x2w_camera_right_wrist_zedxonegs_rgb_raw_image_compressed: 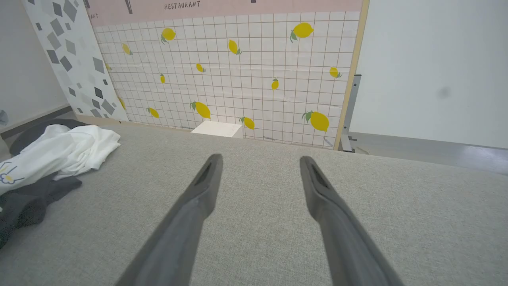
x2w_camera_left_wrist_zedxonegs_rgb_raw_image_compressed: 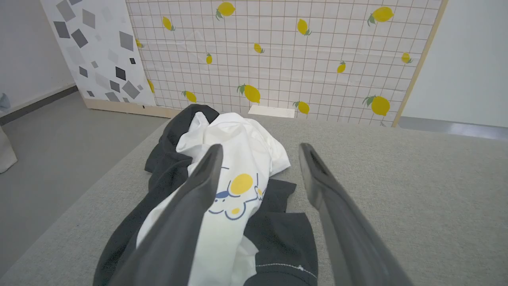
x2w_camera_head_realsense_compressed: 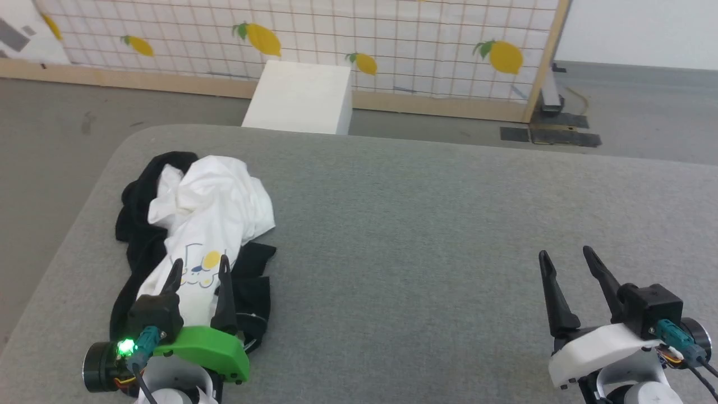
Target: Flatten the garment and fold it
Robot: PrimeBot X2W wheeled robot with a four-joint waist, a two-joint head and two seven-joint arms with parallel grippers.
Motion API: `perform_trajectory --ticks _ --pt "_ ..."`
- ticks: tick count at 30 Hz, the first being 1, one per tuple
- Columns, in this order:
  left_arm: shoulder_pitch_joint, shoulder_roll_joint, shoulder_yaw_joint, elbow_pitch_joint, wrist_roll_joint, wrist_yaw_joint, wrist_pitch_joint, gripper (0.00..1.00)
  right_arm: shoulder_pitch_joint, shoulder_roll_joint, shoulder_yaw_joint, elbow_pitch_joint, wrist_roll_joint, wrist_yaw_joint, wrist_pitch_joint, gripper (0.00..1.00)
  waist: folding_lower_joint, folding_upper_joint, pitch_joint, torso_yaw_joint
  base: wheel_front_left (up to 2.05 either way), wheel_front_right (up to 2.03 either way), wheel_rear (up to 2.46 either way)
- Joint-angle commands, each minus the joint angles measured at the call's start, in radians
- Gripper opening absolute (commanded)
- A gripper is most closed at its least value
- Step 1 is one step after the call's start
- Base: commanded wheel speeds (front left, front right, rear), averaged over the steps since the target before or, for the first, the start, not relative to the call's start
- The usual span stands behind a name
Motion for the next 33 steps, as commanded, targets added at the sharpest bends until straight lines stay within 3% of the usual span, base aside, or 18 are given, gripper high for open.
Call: perform_trajectory --ticks 1,33 --pt "0.01 -0.002 0.001 0.004 -0.006 0.006 -0.01 1.0 0.016 0.0 0.0 0.007 0.01 -0.001 -0.013 1.0 0.0 0.0 0.0 0.019 0.0 0.0 0.0" --pt "0.018 -0.003 -0.011 0.049 -0.055 0.011 -0.078 1.0 0.039 0.0 0.003 0.045 0.051 -0.001 -0.081 1.0 0.0 0.0 0.005 0.179 0.0 0.0 0.0"
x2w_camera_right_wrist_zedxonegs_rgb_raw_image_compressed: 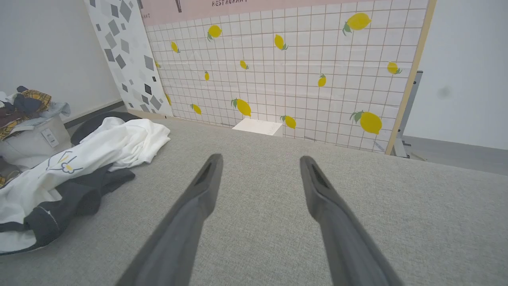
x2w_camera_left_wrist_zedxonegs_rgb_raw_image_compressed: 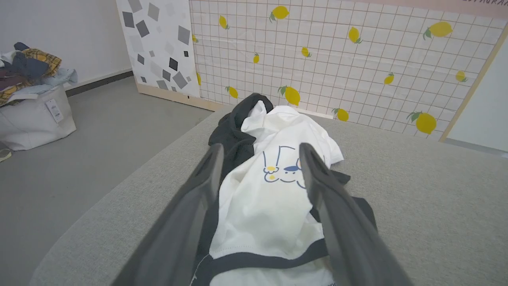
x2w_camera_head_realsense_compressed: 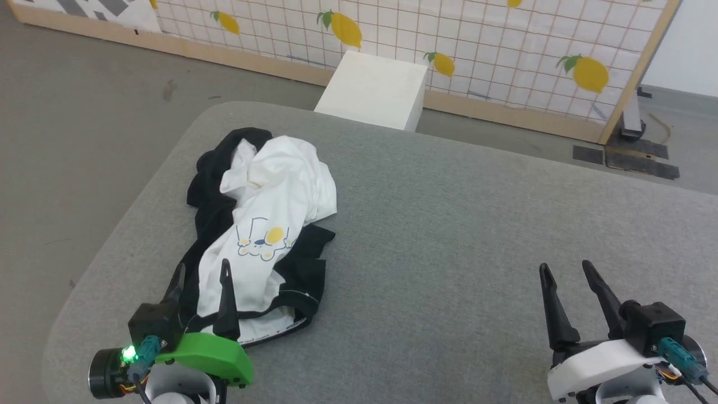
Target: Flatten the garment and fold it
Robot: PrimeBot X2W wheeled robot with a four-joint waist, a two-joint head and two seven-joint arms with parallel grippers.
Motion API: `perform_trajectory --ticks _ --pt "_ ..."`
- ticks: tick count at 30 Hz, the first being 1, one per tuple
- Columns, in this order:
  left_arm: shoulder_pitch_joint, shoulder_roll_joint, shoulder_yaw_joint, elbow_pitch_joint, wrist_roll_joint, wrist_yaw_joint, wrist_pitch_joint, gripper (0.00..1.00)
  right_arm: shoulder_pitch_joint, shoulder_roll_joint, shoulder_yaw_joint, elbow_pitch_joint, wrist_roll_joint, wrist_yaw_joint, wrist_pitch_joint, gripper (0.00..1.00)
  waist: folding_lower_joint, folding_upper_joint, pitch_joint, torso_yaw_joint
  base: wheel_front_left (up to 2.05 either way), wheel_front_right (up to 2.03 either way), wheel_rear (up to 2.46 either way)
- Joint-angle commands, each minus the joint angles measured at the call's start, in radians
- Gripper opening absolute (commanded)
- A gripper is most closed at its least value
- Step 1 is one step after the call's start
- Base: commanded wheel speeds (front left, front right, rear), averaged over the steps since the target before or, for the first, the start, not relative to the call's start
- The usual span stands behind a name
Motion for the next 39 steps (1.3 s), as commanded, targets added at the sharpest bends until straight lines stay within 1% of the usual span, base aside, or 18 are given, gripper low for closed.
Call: perform_trajectory --ticks 1,19,39 --pt "0.017 -0.003 0.002 0.006 -0.017 0.003 -0.012 1.0 0.011 0.0 -0.002 0.006 0.008 -0.001 -0.012 1.0 0.0 0.0 0.002 0.009 0.0 0.0 0.0" --pt "0.018 -0.004 0.002 0.037 -0.037 0.014 -0.049 1.0 0.02 0.0 0.001 0.036 0.019 -0.001 -0.05 1.0 0.0 0.0 0.002 0.08 0.0 0.0 0.0" --pt "0.024 -0.005 0.007 0.053 -0.028 0.019 -0.09 1.0 0.038 0.0 -0.008 0.046 0.03 -0.001 -0.091 1.0 0.0 0.0 -0.009 0.157 0.0 0.0 0.0"
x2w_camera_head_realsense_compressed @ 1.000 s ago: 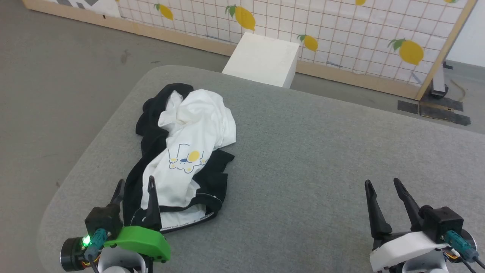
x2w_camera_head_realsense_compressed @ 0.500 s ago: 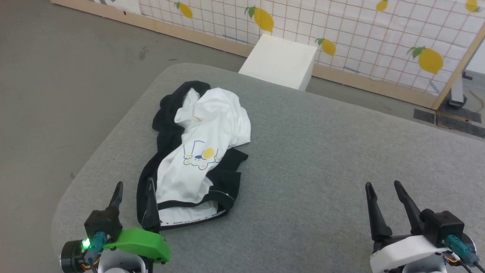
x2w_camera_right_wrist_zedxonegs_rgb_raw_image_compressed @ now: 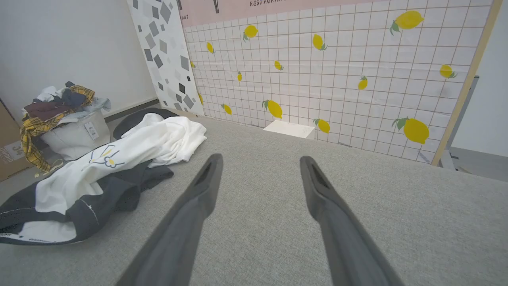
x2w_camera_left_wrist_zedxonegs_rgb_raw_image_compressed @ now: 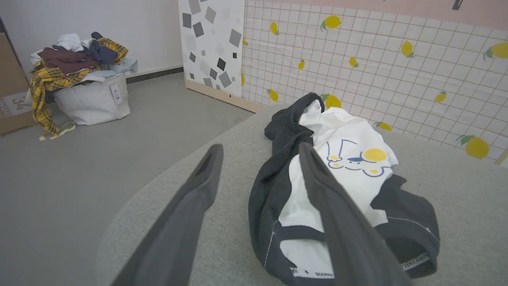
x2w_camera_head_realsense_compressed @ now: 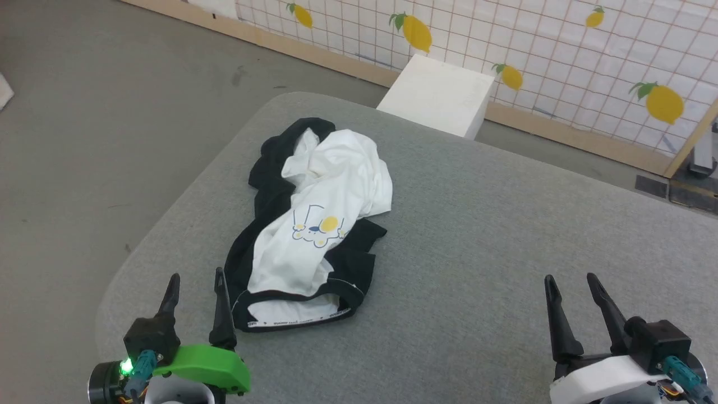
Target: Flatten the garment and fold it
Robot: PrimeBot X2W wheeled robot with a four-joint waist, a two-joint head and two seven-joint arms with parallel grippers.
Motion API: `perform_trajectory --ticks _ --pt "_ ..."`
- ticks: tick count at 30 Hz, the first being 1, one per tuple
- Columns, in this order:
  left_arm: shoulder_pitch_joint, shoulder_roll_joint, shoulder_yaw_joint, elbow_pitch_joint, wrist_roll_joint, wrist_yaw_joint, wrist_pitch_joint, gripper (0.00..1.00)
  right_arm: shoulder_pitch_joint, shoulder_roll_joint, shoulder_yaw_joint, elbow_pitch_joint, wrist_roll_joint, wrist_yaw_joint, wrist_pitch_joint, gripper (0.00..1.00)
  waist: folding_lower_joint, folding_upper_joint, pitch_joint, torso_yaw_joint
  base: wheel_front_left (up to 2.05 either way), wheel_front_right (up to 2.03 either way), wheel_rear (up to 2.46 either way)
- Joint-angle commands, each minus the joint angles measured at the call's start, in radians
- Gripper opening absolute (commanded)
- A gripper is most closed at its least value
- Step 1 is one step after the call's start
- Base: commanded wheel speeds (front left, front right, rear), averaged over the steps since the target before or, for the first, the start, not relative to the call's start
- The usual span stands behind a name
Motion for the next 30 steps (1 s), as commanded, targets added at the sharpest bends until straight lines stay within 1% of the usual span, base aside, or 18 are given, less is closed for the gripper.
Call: perform_trajectory --ticks 1,9,22,24,26,30 --pt "0.014 -0.005 0.002 0.004 0.0 0.006 -0.013 1.0 0.013 0.0 -0.002 0.006 0.012 -0.001 -0.014 1.0 0.0 0.0 0.001 0.009 0.0 0.0 0.0" --pt "0.015 -0.005 0.001 0.01 -0.014 0.015 -0.029 1.0 0.015 0.0 -0.006 0.014 0.017 -0.002 -0.03 1.0 0.0 0.0 0.004 0.039 0.0 0.0 0.0" --pt "0.014 -0.005 -0.002 0.008 -0.013 0.014 -0.03 1.0 0.01 0.0 -0.006 0.008 0.015 -0.002 -0.02 1.0 0.0 0.0 0.011 0.029 0.0 0.0 0.0" --pt "0.001 -0.005 -0.008 0.009 -0.019 0.007 -0.03 1.0 0.007 0.0 -0.004 0.005 0.014 -0.002 -0.018 1.0 0.0 0.0 0.016 0.024 0.0 0.0 0.0" --pt "-0.029 -0.004 -0.019 0.025 -0.032 -0.01 -0.029 1.0 0.004 0.0 -0.004 0.001 0.011 -0.002 -0.015 1.0 0.0 0.0 0.023 0.02 0.0 0.0 0.0" --pt "-0.169 0.01 -0.047 0.067 -0.05 -0.065 0.008 1.0 -0.007 0.0 -0.001 -0.014 -0.001 -0.002 0.0 1.0 0.0 0.0 0.05 0.001 0.0 0.0 0.0"
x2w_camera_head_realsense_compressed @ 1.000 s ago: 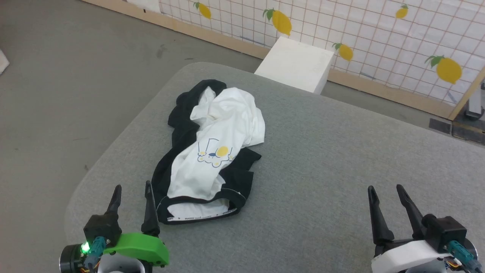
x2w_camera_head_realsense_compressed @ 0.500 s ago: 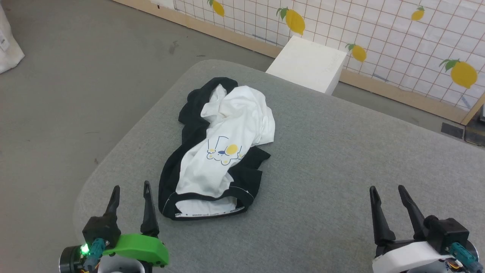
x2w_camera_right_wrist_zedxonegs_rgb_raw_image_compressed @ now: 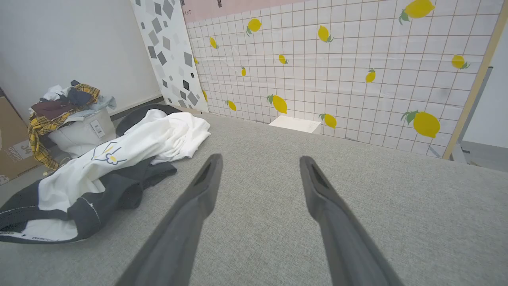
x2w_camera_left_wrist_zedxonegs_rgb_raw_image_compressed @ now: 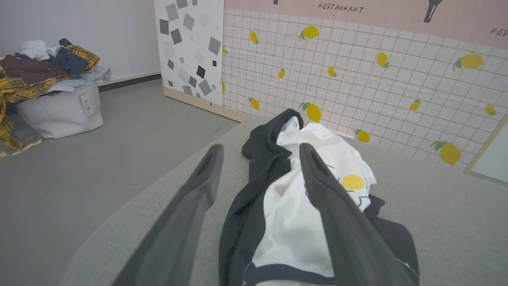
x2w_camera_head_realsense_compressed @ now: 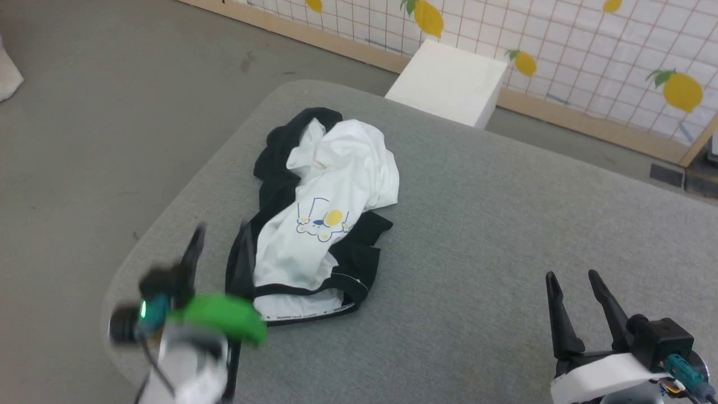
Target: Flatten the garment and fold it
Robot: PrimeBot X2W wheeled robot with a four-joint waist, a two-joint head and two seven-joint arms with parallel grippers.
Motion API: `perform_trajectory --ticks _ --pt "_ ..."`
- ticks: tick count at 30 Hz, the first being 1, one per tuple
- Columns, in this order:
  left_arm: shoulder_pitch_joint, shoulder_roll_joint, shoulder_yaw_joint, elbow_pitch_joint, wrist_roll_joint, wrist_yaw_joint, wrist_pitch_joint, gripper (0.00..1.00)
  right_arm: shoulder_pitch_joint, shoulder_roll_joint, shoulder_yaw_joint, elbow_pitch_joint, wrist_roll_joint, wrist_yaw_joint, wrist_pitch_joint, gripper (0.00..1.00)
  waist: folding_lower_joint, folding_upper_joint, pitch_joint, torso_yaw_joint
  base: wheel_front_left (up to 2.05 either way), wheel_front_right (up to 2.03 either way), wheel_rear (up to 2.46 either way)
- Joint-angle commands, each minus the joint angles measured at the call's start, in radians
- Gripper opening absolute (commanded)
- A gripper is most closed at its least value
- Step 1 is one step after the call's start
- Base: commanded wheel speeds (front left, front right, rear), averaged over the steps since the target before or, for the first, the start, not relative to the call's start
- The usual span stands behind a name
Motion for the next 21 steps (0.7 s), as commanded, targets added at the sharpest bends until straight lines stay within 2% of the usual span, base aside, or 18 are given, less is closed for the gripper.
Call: perform_trajectory --ticks 1,4,6,13,17,21 --pt "-0.08 0.005 -0.008 0.012 -0.019 -0.018 0.019 1.0 -0.011 0.0 0.0 -0.011 -0.012 -0.002 0.008 1.0 0.0 -0.0001 0.024 -0.02 0.0 0.0 0.0" --pt "-0.222 0.006 -0.015 0.08 -0.073 -0.051 0.105 1.0 -0.022 0.0 -0.005 -0.03 -0.029 -0.002 0.027 1.0 0.0 -0.0001 0.057 -0.046 0.0 0.0 0.0" --pt "-0.331 0.013 -0.041 0.17 -0.111 -0.071 0.253 1.0 -0.029 0.0 -0.011 -0.046 -0.043 -0.002 0.043 1.0 0.0 -0.0001 0.083 -0.067 0.0 0.0 0.0" --pt "-0.616 0.022 -0.075 0.432 -0.224 -0.084 0.78 1.0 -0.048 0.0 -0.018 -0.098 -0.076 -0.002 0.09 1.0 0.0 -0.0001 0.167 -0.15 0.0 0.0 0.0" --pt "-0.695 0.049 -0.094 0.517 -0.219 -0.07 0.931 1.0 -0.057 0.0 -0.024 -0.126 -0.086 -0.002 0.107 1.0 0.0 -0.0001 0.203 -0.192 0.0 0.0 0.0" --pt "-0.712 0.077 -0.12 0.587 -0.189 -0.045 1.003 1.0 -0.064 0.0 -0.029 -0.15 -0.097 -0.002 0.12 1.0 0.0 -0.0001 0.23 -0.223 0.0 0.0 0.0"
